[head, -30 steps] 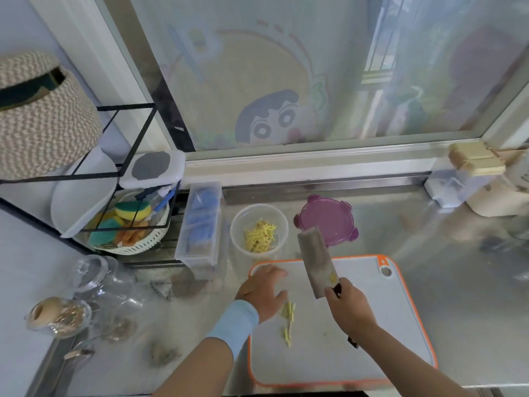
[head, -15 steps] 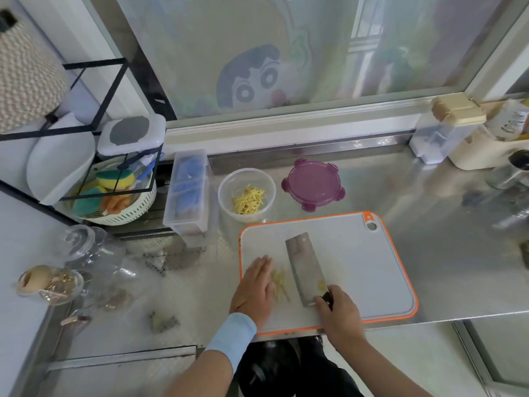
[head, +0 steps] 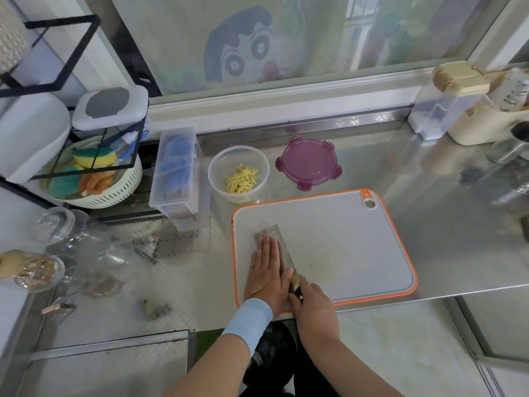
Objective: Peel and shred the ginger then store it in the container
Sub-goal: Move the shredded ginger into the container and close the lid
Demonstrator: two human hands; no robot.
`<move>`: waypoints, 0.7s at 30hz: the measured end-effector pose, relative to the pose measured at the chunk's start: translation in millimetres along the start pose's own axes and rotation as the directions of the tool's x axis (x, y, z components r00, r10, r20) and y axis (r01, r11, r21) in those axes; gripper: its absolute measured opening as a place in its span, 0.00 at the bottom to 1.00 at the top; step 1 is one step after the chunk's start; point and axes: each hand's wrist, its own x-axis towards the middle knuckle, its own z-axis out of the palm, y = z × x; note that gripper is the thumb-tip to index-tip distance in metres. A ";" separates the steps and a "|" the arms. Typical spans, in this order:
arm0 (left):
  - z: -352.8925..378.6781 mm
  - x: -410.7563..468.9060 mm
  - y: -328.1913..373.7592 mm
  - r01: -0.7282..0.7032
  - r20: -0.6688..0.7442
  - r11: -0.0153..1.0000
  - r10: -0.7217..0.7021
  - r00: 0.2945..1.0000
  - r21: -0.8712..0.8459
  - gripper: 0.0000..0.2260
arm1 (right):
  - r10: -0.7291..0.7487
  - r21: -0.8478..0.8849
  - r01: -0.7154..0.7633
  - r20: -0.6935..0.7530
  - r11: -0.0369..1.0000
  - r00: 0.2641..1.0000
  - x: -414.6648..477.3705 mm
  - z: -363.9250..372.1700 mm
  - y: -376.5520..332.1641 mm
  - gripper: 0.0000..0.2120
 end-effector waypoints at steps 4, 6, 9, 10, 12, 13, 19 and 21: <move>-0.3 0.5 -0.7 -0.007 -0.010 0.999 0.007 1.000 -0.033 0.33 | -0.057 0.100 0.058 -0.012 0.993 0.998 -1.3 -0.9 -1.8 0.12; -7.5 0.9 0.7 -0.011 -0.016 0.997 0.010 1.000 -0.073 0.33 | -0.070 0.129 0.068 0.012 0.989 0.997 0.2 -6.0 -4.0 0.04; -32.7 10.2 3.0 -0.047 -0.036 0.994 0.044 0.998 -0.096 0.31 | -0.104 0.205 0.102 -0.002 0.974 0.995 11.6 -20.3 -15.9 0.05; -45.1 15.7 3.8 -0.069 -0.048 0.994 0.065 0.997 -0.089 0.30 | -0.116 0.216 0.115 -0.012 0.970 0.993 17.8 -28.2 -24.7 0.04; -72.7 31.3 3.5 -0.109 -0.097 0.992 0.102 0.990 -0.067 0.29 | -0.141 0.248 0.145 -0.034 0.958 0.989 34.2 -45.9 -47.0 0.05; -87.0 41.3 3.1 -0.118 -0.121 0.991 0.110 0.987 -0.060 0.28 | -0.152 0.265 0.157 -0.041 0.951 0.988 43.6 -55.2 -59.7 0.05; -158.6 105.9 -1.0 -0.120 -0.122 0.993 0.121 0.985 0.019 0.27 | -0.117 0.225 0.125 -0.046 0.966 0.992 109.3 -99.3 -126.1 0.10; -171.1 123.8 -4.4 -0.107 -0.115 0.994 0.108 0.987 0.017 0.27 | -0.103 0.189 0.104 -0.016 0.976 0.995 130.3 -105.7 -139.6 0.12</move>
